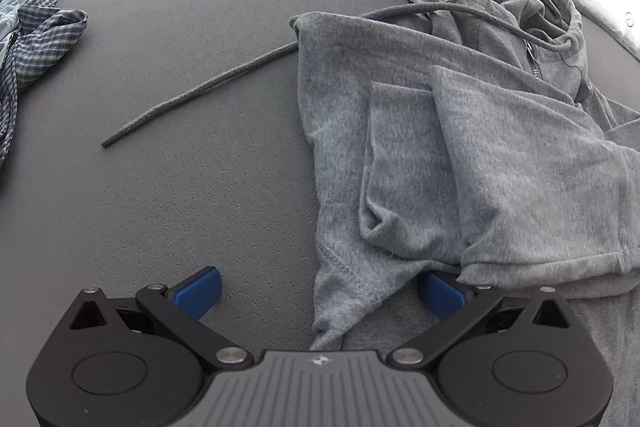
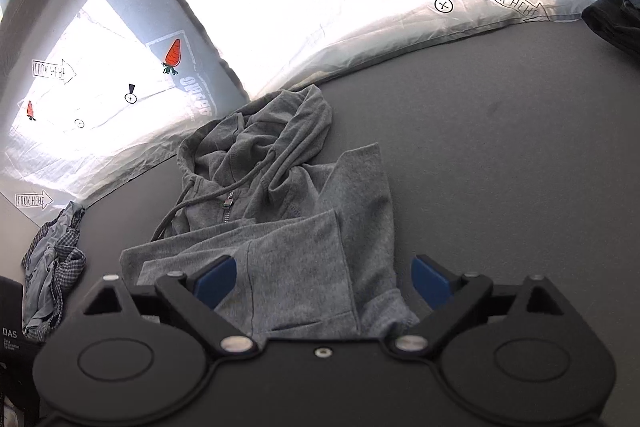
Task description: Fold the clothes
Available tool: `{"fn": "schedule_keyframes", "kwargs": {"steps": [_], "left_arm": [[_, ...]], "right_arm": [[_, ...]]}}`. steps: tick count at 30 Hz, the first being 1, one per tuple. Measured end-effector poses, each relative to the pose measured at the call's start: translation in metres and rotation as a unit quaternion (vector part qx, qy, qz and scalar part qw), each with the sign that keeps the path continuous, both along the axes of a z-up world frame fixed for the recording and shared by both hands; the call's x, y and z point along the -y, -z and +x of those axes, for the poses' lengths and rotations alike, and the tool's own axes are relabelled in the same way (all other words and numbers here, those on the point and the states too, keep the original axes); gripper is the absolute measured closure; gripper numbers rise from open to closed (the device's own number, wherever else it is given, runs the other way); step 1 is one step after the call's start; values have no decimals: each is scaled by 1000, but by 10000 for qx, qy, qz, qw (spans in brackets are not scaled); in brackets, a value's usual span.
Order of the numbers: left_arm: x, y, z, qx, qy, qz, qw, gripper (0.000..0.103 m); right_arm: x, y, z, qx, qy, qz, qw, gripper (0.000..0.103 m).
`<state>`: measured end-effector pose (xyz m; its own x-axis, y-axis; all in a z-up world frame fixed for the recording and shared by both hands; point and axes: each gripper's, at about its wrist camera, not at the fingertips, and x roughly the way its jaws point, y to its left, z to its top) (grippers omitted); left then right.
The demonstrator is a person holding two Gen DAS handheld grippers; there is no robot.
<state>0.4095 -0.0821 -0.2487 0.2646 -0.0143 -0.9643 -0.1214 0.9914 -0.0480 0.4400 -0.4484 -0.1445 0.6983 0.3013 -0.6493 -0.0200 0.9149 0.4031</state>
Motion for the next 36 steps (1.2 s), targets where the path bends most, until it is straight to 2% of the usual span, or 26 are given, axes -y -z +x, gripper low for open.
{"fn": "schedule_keyframes", "kwargs": {"steps": [3,5,8,12,15,17,20,22,25,27,30,32,36], "left_arm": [[-8,-20,11,392,256,-436,9980,0],[-11,-37,23,788,284,-529,9951,0],[-9,-61,54,1350,231,-463,9895,0],[-10,-69,113,1756,33,-227,9842,0],[-9,-56,165,1851,87,191,9825,0],[-10,-48,190,1767,40,396,9835,0],[-8,-35,224,1756,53,399,9836,0],[-5,-27,239,1727,264,392,9838,0],[1,-12,256,1587,444,705,9838,0],[2,-4,266,1487,435,977,9831,0],[-2,0,271,1465,344,1179,9816,0],[-2,-5,271,1571,326,1233,9793,0],[7,-25,258,1948,231,1555,9682,0]], "right_arm": [[0,-6,18,201,-98,-76,9997,0],[-1,-10,36,311,-137,-132,9993,0],[-7,-13,69,432,-196,-354,9982,0],[-25,-12,121,612,-88,-1048,9926,0],[-41,-1,163,576,-49,-1554,9862,0],[-48,10,192,444,35,-1725,9840,0],[-52,23,224,284,126,-1735,9843,0],[-56,34,244,140,144,-1889,9818,0],[-59,50,265,-358,270,-2326,9715,0],[-53,56,273,-596,321,-2318,9704,0],[-41,54,276,-663,432,-2133,9738,0],[-36,46,271,-519,541,-2088,9751,0],[-32,25,250,-73,755,-2153,9736,0]]}}
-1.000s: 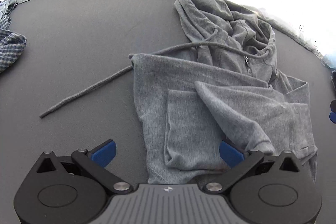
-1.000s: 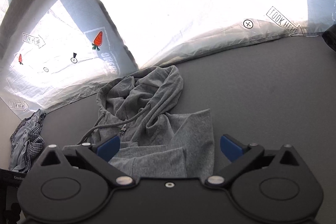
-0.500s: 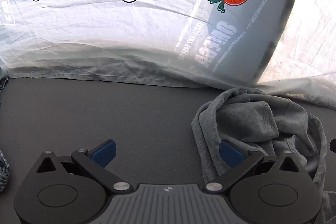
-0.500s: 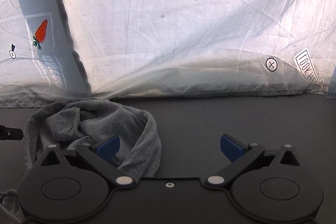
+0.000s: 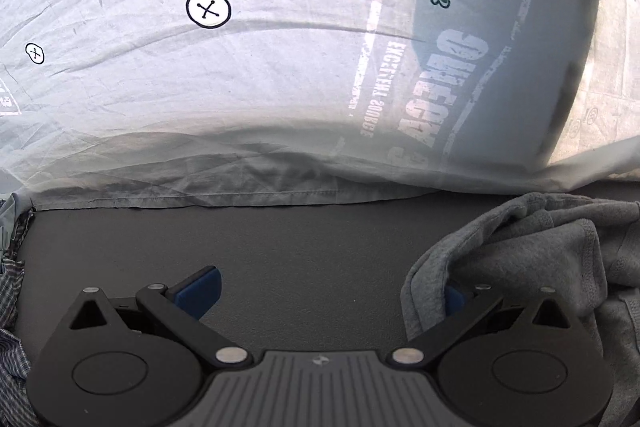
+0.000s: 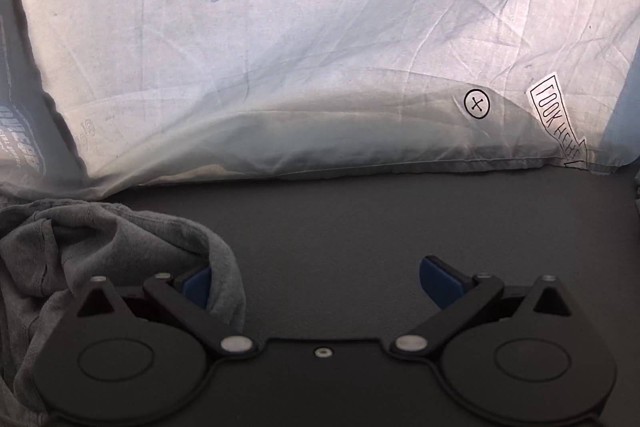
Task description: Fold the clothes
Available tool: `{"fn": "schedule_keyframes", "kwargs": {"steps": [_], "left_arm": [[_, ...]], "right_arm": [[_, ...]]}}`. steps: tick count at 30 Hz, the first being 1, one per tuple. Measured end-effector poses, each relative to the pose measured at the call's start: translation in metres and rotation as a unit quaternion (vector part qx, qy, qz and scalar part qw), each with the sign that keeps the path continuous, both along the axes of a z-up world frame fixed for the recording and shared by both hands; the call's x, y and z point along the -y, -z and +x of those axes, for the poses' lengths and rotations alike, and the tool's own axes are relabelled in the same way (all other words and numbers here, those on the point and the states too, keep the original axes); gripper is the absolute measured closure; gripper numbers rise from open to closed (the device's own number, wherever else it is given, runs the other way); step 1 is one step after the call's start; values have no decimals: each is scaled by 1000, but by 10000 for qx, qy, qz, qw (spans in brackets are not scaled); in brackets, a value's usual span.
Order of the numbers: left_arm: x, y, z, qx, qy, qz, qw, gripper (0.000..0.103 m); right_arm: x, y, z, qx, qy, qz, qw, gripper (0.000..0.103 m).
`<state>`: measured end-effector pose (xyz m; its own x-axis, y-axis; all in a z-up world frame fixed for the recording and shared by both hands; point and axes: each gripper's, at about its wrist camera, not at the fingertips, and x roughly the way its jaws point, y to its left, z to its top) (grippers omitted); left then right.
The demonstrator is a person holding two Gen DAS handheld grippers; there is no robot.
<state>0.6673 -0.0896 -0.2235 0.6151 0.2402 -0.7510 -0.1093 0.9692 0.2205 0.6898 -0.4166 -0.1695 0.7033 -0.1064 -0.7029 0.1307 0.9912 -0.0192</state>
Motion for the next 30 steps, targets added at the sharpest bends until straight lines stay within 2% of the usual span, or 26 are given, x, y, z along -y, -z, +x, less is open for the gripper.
{"fn": "schedule_keyframes", "kwargs": {"steps": [4,9,12,17,22,30], "left_arm": [[12,-31,-24,496,-142,104,9986,0],[2,-78,-73,966,-386,-200,9944,0],[1,-99,-109,1115,-424,-286,9924,0],[5,-115,-165,1214,-316,-214,9919,0],[4,-118,-211,1170,-119,-150,9929,0],[4,-90,-262,684,-123,-170,9974,0]], "right_arm": [[2,-32,-39,677,88,-51,9977,0],[8,-69,-93,1286,141,-243,9913,0],[10,-82,-128,1508,122,-318,9880,0],[15,-92,-187,1805,169,-397,9826,0],[19,-89,-232,1770,123,-457,9831,0],[18,-64,-278,1400,28,-628,9882,0]]}}
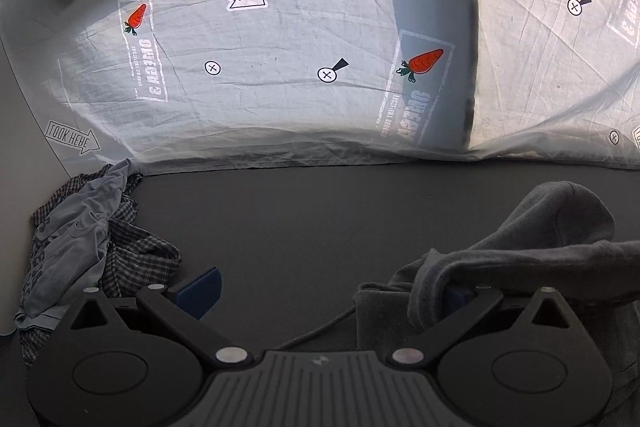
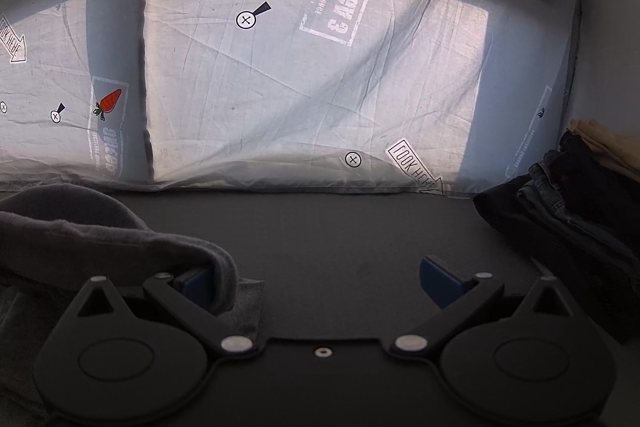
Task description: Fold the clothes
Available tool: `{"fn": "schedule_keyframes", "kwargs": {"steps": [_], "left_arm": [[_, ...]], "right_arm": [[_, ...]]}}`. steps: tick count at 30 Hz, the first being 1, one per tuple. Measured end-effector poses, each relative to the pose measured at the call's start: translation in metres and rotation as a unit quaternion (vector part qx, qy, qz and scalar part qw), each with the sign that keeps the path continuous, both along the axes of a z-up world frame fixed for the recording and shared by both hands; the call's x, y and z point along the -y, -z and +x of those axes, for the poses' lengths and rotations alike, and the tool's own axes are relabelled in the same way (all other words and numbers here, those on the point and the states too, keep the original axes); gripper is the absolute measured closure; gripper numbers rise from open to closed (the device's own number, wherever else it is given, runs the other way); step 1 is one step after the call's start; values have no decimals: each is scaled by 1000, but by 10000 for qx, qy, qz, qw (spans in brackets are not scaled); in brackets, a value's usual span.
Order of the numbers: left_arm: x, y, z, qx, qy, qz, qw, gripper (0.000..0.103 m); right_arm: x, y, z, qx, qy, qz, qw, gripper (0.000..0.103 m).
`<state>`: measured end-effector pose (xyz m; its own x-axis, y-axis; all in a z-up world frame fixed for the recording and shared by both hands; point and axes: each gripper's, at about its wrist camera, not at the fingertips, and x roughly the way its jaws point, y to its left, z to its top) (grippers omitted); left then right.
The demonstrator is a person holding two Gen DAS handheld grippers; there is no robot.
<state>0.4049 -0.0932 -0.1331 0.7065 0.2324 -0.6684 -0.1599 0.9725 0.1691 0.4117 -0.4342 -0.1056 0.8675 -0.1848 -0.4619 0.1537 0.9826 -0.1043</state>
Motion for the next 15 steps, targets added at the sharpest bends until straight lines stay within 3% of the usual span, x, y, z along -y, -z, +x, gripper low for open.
{"fn": "schedule_keyframes", "kwargs": {"steps": [5,8,11,15], "left_arm": [[5,27,-10,-433,165,155,9988,0],[10,41,-9,-751,397,257,9961,0],[17,38,-14,-798,843,216,9930,0],[22,17,-20,-597,1601,-337,9847,0]], "right_arm": [[-3,19,-10,-337,-10,-133,9993,0],[-8,29,-9,-650,-149,-227,9975,0],[-18,28,-11,-760,-457,-321,9955,0],[-27,16,-17,-666,-832,-64,9943,0]]}}
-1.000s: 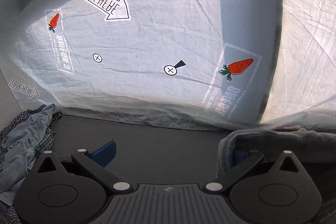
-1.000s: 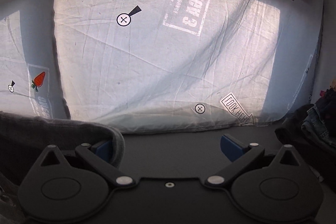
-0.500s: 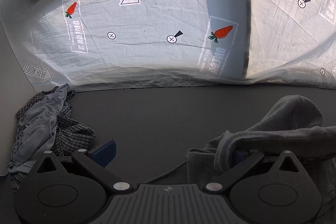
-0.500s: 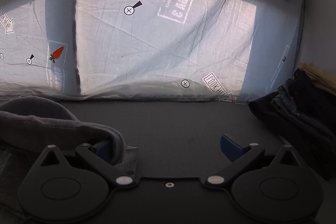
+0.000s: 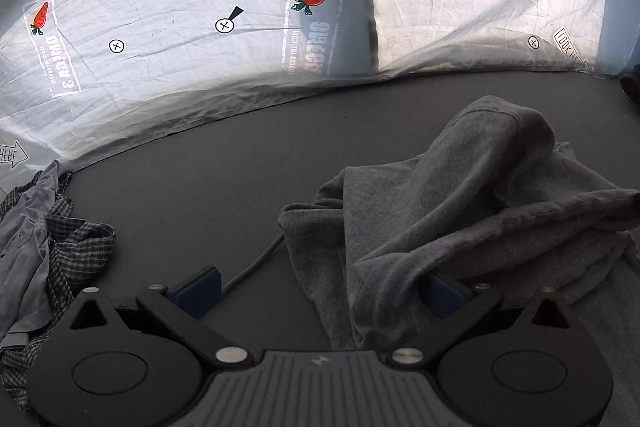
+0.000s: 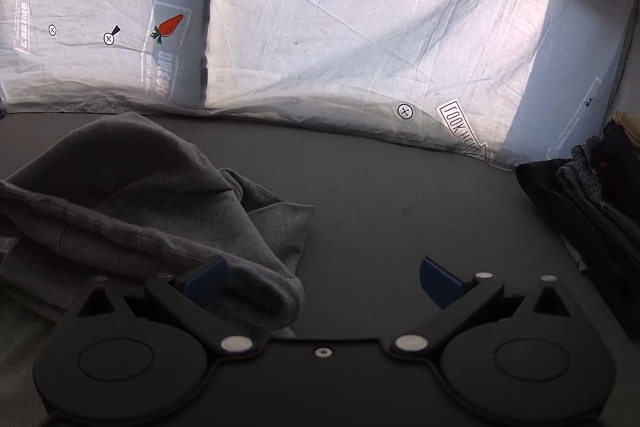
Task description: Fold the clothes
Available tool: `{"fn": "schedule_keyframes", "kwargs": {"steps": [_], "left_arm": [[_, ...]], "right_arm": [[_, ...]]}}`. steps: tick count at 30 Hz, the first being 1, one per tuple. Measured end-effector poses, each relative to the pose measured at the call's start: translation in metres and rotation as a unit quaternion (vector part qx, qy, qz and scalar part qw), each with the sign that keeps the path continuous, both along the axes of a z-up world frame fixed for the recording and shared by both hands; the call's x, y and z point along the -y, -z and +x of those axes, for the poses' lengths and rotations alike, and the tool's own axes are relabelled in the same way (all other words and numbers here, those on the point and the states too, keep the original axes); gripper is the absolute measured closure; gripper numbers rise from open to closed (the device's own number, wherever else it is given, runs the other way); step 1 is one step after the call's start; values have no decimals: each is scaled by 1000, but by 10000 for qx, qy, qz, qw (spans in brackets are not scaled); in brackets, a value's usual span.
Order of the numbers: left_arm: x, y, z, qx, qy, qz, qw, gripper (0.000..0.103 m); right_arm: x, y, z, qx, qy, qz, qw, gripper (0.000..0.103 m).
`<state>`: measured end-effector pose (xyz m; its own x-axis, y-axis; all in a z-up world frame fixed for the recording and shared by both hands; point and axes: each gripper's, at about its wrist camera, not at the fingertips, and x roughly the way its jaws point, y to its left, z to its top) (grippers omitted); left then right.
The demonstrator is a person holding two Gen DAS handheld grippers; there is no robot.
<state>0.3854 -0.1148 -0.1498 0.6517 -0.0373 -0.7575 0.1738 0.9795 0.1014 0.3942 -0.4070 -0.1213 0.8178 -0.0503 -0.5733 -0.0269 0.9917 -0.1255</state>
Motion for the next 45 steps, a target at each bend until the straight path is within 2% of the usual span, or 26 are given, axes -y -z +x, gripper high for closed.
{"fn": "schedule_keyframes", "kwargs": {"steps": [3,7,11,13,15,17,21,27,31,35,40,42,45], "left_arm": [[-4,-16,-2,139,199,-815,9964,0],[2,-4,6,146,-277,-765,9966,0],[14,42,7,-180,-251,170,9994,0],[14,66,4,-443,-270,460,9976,0],[11,81,1,-638,-334,513,9961,0],[4,83,-3,-674,-477,321,9961,0],[-10,69,-4,-621,-663,35,9959,0],[-37,49,-8,-521,-1117,-755,9895,0],[-47,39,-23,-139,-1228,-700,9899,1],[-59,35,-29,126,-1283,-523,9903,11],[-75,46,-20,-15,-1480,-397,9882,31],[-79,53,-12,-96,-1466,-274,9888,36],[-79,62,1,-108,-1391,95,9902,36]], "right_arm": [[-1,-8,1,128,36,306,9994,0],[3,-3,16,19,196,387,9991,0],[5,20,28,-430,232,343,9982,0],[4,34,27,-647,206,196,9975,0],[4,45,24,-881,194,214,9957,0],[6,50,19,-991,235,355,9942,0],[8,44,11,-907,293,442,9945,0],[16,27,0,-687,339,1157,9903,0],[16,23,-16,-701,252,1524,9855,0],[11,21,-31,-771,223,1390,9870,0],[11,23,-33,-820,243,1367,9869,0],[11,24,-29,-841,283,1356,9868,0],[9,28,-20,-912,319,1310,9867,0]]}}
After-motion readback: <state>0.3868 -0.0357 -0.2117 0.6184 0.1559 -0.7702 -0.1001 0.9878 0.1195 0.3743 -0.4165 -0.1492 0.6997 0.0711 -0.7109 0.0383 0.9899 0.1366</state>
